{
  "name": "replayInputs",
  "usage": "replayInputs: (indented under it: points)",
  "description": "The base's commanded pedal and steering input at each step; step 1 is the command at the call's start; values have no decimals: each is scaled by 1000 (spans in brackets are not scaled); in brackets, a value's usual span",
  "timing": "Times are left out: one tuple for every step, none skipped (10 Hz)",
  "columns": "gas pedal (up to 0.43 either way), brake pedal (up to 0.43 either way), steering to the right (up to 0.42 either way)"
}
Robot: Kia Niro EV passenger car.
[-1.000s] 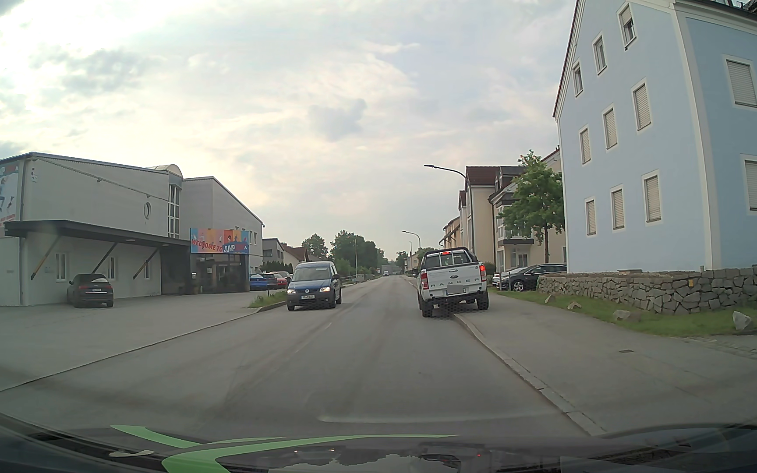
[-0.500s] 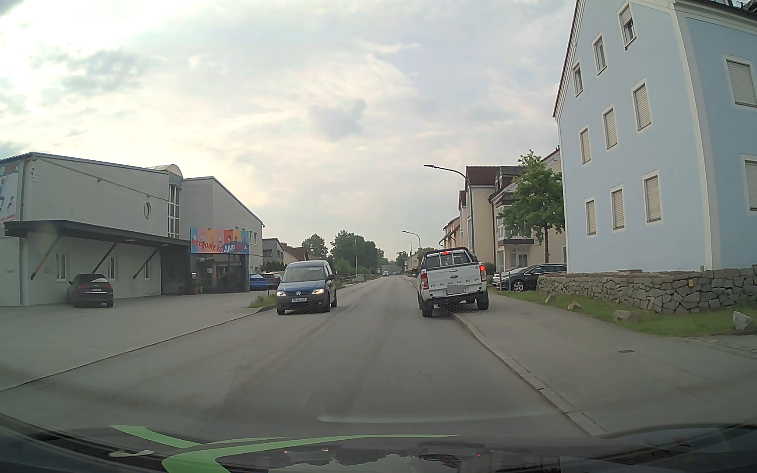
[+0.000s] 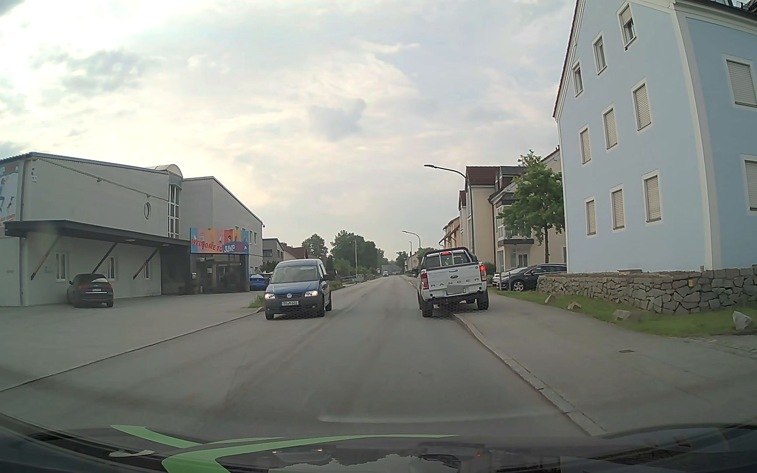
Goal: Follow the waypoints while adhering to traffic rules and regulations
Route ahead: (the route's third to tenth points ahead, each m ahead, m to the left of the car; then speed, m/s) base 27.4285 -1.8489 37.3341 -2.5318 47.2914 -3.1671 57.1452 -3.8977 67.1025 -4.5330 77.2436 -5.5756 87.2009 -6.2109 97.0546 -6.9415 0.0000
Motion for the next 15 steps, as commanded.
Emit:
replayInputs:
  points:
    - [0,274,-1]
    - [0,274,-1]
    - [0,274,-1]
    - [0,274,-1]
    - [0,274,-1]
    - [0,274,-1]
    - [0,274,-1]
    - [0,274,-1]
    - [0,274,-1]
    - [0,274,-1]
    - [0,274,-1]
    - [0,274,-1]
    - [0,274,-1]
    - [0,274,-1]
    - [0,274,-1]
